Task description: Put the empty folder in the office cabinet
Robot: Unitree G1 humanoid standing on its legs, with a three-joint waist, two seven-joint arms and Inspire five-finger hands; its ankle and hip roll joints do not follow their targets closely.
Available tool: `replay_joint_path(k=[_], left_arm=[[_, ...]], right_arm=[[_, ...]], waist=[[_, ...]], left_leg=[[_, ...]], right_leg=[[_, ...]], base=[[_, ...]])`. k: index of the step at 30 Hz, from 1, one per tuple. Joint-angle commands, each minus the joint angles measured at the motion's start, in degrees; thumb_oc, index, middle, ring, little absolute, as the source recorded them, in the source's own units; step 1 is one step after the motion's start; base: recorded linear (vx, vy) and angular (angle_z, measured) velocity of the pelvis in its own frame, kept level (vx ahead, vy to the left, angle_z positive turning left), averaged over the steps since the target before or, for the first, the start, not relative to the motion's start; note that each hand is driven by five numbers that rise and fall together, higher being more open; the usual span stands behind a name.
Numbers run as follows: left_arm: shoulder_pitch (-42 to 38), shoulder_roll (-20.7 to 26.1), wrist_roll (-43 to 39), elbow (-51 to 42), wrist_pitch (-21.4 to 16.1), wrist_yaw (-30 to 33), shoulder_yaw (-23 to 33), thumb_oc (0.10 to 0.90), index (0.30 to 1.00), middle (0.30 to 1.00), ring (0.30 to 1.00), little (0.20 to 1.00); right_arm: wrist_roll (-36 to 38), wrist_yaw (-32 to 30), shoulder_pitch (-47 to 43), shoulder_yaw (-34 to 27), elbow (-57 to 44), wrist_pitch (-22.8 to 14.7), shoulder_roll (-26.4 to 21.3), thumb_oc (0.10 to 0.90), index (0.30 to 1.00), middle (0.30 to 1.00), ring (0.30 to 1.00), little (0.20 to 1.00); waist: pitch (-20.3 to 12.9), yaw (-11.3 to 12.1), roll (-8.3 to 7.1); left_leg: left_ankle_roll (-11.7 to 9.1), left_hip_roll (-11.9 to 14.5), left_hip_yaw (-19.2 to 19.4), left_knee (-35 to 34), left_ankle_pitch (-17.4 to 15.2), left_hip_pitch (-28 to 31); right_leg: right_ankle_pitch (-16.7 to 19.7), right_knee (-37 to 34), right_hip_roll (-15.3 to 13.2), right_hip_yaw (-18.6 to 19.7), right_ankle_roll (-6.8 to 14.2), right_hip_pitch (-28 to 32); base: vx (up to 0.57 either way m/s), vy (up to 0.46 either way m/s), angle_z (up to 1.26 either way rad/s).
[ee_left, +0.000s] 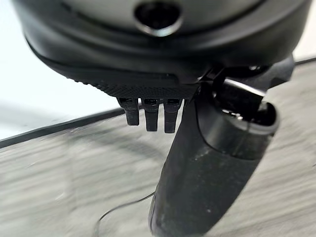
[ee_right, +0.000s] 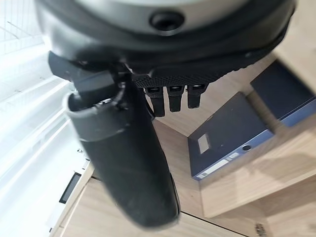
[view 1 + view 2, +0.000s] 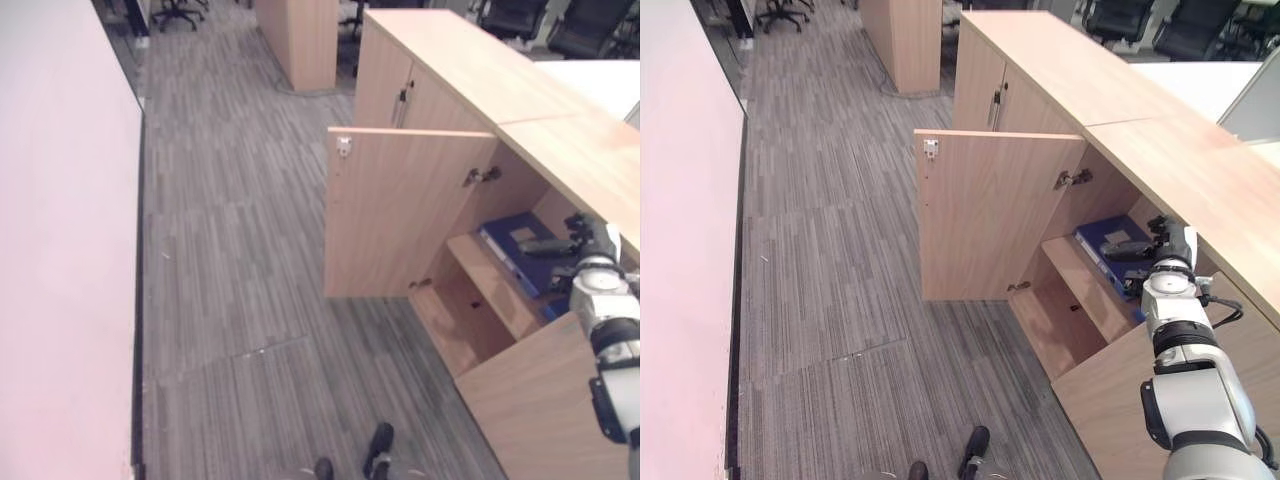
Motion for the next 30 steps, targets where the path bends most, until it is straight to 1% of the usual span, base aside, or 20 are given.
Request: replay_joint_path(k=[1, 3, 5, 7, 10, 11, 12, 14, 16, 18, 19, 20, 21, 22, 23, 25, 26, 28, 29, 30], left_arm=[[-2.56, 1.87, -1.88, 3.36, -0.91, -0.29, -1.76, 0.8, 0.9, 0.9, 0.9, 0.9], [-2.51, 1.8, -2.05, 3.17, -0.9, -0.65, -1.73, 0.8, 0.9, 0.9, 0.9, 0.9], [-2.07, 1.55, -2.13, 2.49, -0.79, -1.44, -1.52, 0.8, 0.9, 0.9, 0.9, 0.9], [-1.93, 1.62, -2.21, 2.32, -0.8, -1.67, -1.42, 0.8, 0.9, 0.9, 0.9, 0.9], [-1.74, 1.55, -2.88, 1.85, -0.59, -2.3, -0.68, 0.8, 0.9, 0.9, 0.9, 0.9], [-1.58, 1.54, -3.93, 1.35, -0.59, -2.78, 0.15, 0.8, 0.9, 0.9, 0.9, 0.9], [-1.56, 1.55, -3.93, 1.34, -0.58, -2.79, 0.14, 0.8, 0.9, 0.9, 0.9, 0.9], [-1.54, 1.4, -3.95, 0.98, -0.45, -3.24, 0.58, 0.8, 0.9, 0.9, 0.9, 0.9], [-1.46, 1.16, -3.6, 0.56, -0.24, -3.66, 0.47, 0.8, 0.9, 0.9, 0.9, 0.9], [-1.46, 1.01, -3.58, 0.32, -0.35, -3.86, 0.28, 0.8, 0.9, 0.9, 0.9, 0.9], [-1.39, 0.79, -3.6, 0.1, -0.47, -4.27, 0.14, 0.8, 0.9, 0.9, 0.9, 0.9], [-1.38, 0.8, -3.6, 0.09, -0.47, -4.27, 0.15, 0.8, 0.9, 0.9, 0.9, 0.9], [-1.44, 0.79, -3.83, 0.07, -0.6, -4.42, 0.19, 0.8, 0.9, 0.9, 0.9, 0.9], [-1.64, 0.75, -3.93, -0.04, -0.68, -4.62, 0.13, 0.8, 0.9, 0.9, 0.9, 0.9], [-1.76, 0.82, -4.05, -0.21, -0.83, -4.68, 0.05, 0.8, 0.9, 0.9, 0.9, 0.9], [-1.76, 0.82, -4.05, -0.21, -0.83, -4.68, 0.05, 0.8, 0.9, 0.9, 0.9, 0.9], [-1.91, 1.18, -4.31, -0.84, -1.19, -4.96, -0.26, 0.8, 0.9, 0.9, 0.9, 0.9], [-1.99, 1.37, -4.79, -1.48, -1.71, -4.92, -0.44, 0.8, 0.9, 0.9, 0.9, 0.9], [-2.08, 1.4, -5.06, -1.71, -1.98, -4.89, -0.56, 0.8, 0.9, 0.9, 0.9, 0.9], [-2.07, 1.4, -5.06, -1.71, -1.98, -4.89, -0.56, 0.8, 0.9, 0.9, 0.9, 0.9]], right_arm=[[-0.21, -0.69, -1.36, 1.07, -1.43, -2.89, -3.83, 0.8, 0.9, 0.9, 0.9, 0.9], [-0.53, -0.37, -0.01, 0.92, -2.26, -2.83, -3.35, 0.8, 0.9, 0.9, 0.9, 0.9], [-2.62, 1.05, 4.45, 1.27, -5.47, -2.64, -1.27, 0.8, 0.9, 0.9, 0.9, 0.9], [-3.12, 1.56, 5.4, 1.56, -6.5, -2.49, -0.92, 0.8, 0.9, 0.9, 0.9, 0.9], [-4.37, 3.34, 8.45, 2.05, -10.75, -2.32, -0.19, 0.8, 0.9, 0.9, 0.9, 0.9], [-5.05, 4.56, 10.35, 2.72, -13.23, -2.29, 0.12, 0.8, 0.9, 0.9, 0.9, 0.9], [-5.06, 4.56, 10.39, 2.7, -13.28, -2.27, 0.11, 0.8, 0.9, 0.9, 0.9, 0.9], [-5.86, 5.88, 11.83, 3.61, -15.24, -2.16, 0.61, 0.8, 0.9, 0.9, 0.9, 0.9], [-7.2, 7.52, 13.18, 4.95, -16.91, -1.62, 1.0, 0.8, 0.9, 0.9, 0.9, 0.9], [-7.94, 8.58, 14.11, 6.18, -18.36, -1.45, 1.52, 0.8, 0.9, 0.9, 0.9, 0.9], [-8.6, 9.97, 15.18, 7.55, -19.75, -1.2, 2.26, 0.8, 0.9, 0.9, 0.9, 0.9], [-8.6, 9.97, 15.18, 7.55, -19.75, -1.19, 2.27, 0.8, 0.9, 0.9, 0.9, 0.9], [-8.83, 10.4, 15.5, 8.2, -20.29, -1.11, 2.56, 0.8, 0.9, 0.9, 0.9, 0.9], [-9.26, 10.9, 15.93, 8.83, -20.86, -1.01, 2.85, 0.8, 0.9, 0.9, 0.9, 0.9], [-9.71, 11.25, 16.18, 9.44, -21.06, -0.96, 3.15, 0.8, 0.9, 0.9, 0.9, 0.9], [-9.71, 11.25, 16.18, 9.44, -21.06, -0.96, 3.15, 0.8, 0.9, 0.9, 0.9, 0.9], [-11.09, 12.54, 16.63, 11.12, -20.9, -0.63, 3.39, 0.8, 0.9, 0.9, 0.9, 0.9], [-12.52, 13.07, 16.77, 12.17, -21.19, -0.22, 3.0, 0.8, 0.9, 0.9, 0.9, 0.9], [-12.94, 13.29, 17.28, 12.32, -21.16, -0.07, 3.12, 0.8, 0.9, 0.9, 0.9, 0.9], [-12.94, 13.29, 17.28, 12.32, -21.16, -0.07, 3.12, 0.8, 0.9, 0.9, 0.9, 0.9]], waist=[[-3.26, -0.2, -0.82], [-3.41, -0.43, -0.84], [-3.62, -1.3, -1.01], [-3.62, -1.49, -1.1], [-3.14, -2.06, -1.44], [-2.55, -2.56, -1.35], [-2.52, -2.52, -1.3], [-1.82, -2.46, -1.5], [-1.34, -2.15, -1.53], [-0.72, -1.7, -1.61], [-0.23, -1.79, -1.91], [-0.25, -1.82, -1.95], [-0.05, -1.81, -2.11], [-0.01, -1.78, -2.24], [0.07, -1.8, -2.45], [0.07, -1.8, -2.45], [0.01, -1.68, -2.17], [0.0, -1.55, -1.74], [0.11, -1.56, -1.47], [0.09, -1.57, -1.47]], left_leg=[[-9.18, 8.34, -12.01, -2.69, -1.79, 2.26], [-9.49, 8.89, -11.73, -2.45, -1.72, 2.4], [-10.61, 10.51, -9.41, -0.38, -1.63, 2.11], [-10.72, 10.8, -8.81, 0.39, -1.82, 2.02], [-11.16, 11.96, -5.81, 5.19, -2.88, 0.51], [-11.58, 13.76, -3.37, 9.77, -3.67, -0.55], [-11.61, 13.85, -3.37, 9.97, -3.8, -0.57], [-11.41, 14.88, -1.83, 15.0, -3.3, -1.9], [-11.24, 15.34, -1.92, 19.56, -3.04, -3.27], [-10.86, 14.19, -3.45, 21.27, -3.05, -5.25], [-10.67, 13.19, -4.31, 19.59, -3.91, -6.85], [-10.65, 13.14, -4.31, 19.51, -3.87, -6.83], [-10.74, 13.16, -4.36, 17.62, -3.9, -6.79], [-10.96, 13.35, -4.8, 15.27, -3.3, -6.84], [-11.42, 13.52, -5.84, 11.22, -1.1, -7.09], [-11.42, 13.52, -5.84, 11.22, -1.1, -7.08], [-12.07, 15.25, -9.1, -0.7, 6.81, -8.32], [-12.83, 16.62, -11.12, -6.34, 8.95, -9.74], [-13.27, 17.18, -11.47, -6.34, 9.06, -11.22], [-13.27, 17.18, -11.48, -6.34, 9.07, -11.24]], right_leg=[[-1.89, -12.28, 1.49, -0.37, 3.31, 10.24], [-2.31, -12.56, 1.89, -0.72, 3.04, 10.89], [-3.84, -13.57, 2.74, -2.49, 2.07, 13.06], [-4.27, -13.69, 3.02, -2.62, 1.73, 13.59], [-5.52, -13.94, 3.64, -3.37, 0.88, 15.12], [-6.6, -13.94, 4.64, -3.44, 0.38, 16.42], [-6.6, -13.95, 4.71, -3.42, 0.36, 16.47], [-6.75, -14.15, 5.22, -3.44, -0.26, 17.43], [-6.72, -14.57, 5.67, -3.45, -0.84, 18.41], [-6.68, -14.74, 5.57, -3.49, -1.07, 18.53], [-6.39, -14.67, 5.03, -3.85, -0.68, 18.08], [-6.39, -14.66, 4.99, -3.86, -0.67, 18.07], [-6.28, -14.54, 4.71, -3.88, -0.46, 17.92], [-6.17, -14.41, 4.5, -3.82, -0.18, 17.71], [-6.17, -14.34, 4.34, -3.71, 0.09, 17.52], [-6.17, -14.34, 4.33, -3.71, 0.09, 17.52], [-6.37, -14.01, 4.32, -3.44, 0.26, 16.73], [-7.23, -13.94, 4.63, -3.09, 0.42, 17.0], [-7.65, -13.82, 4.7, -3.07, 0.4, 17.21], [-7.66, -13.82, 4.7, -3.08, 0.4, 17.19]], base=[[0.06, -0.207, 0.34], [0.03, -0.168, 0.16], [0.02, -0.218, -0.21], [0.01, -0.117, -0.19], [0.01, -0.16, -0.03], [0.02, -0.14, 0.22], [0.02, -0.131, 0.29], [-0.01, -0.091, 0.23], [0.0, -0.078, 0.04], [-0.03, -0.018, -0.13], [-0.04, 0.012, -0.13], [-0.03, 0.03, -0.05], [0.01, 0.04, 0.06], [0.02, 0.066, 0.01], [0.02, 0.05, -0.04], [0.01, 0.073, -0.18], [0.04, 0.163, -0.14], [0.07, 0.157, 0.24], [0.05, 0.076, 0.42], [0.18, 0.242, 0.0]])
